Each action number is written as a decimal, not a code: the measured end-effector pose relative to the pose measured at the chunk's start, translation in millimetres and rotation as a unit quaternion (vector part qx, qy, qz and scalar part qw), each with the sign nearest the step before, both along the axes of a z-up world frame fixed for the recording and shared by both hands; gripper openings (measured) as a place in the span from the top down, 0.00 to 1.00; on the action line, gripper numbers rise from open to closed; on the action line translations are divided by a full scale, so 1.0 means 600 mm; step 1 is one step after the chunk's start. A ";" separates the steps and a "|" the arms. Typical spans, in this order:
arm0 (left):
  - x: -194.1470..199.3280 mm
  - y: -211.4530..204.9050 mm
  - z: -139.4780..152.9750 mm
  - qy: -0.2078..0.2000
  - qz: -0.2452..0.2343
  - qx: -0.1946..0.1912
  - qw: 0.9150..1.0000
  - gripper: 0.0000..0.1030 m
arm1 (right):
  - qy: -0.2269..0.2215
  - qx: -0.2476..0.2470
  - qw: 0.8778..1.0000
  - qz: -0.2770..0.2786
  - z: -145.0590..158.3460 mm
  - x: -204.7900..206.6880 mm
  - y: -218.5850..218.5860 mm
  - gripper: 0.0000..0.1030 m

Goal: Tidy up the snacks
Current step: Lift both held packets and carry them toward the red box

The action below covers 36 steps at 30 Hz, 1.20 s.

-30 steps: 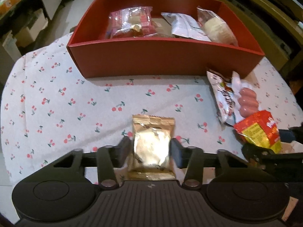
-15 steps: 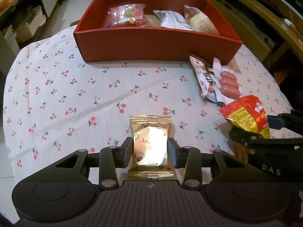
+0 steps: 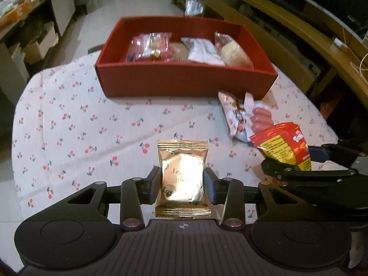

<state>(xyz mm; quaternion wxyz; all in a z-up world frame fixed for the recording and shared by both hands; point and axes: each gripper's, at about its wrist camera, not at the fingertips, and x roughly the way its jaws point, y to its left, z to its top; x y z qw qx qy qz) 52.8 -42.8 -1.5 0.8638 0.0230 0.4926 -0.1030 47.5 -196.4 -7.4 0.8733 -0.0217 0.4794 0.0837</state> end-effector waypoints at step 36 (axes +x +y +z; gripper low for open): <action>0.121 -0.048 0.117 -0.139 0.002 0.003 0.990 0.55 | -0.115 0.075 0.988 -0.065 0.121 0.137 -0.042 0.38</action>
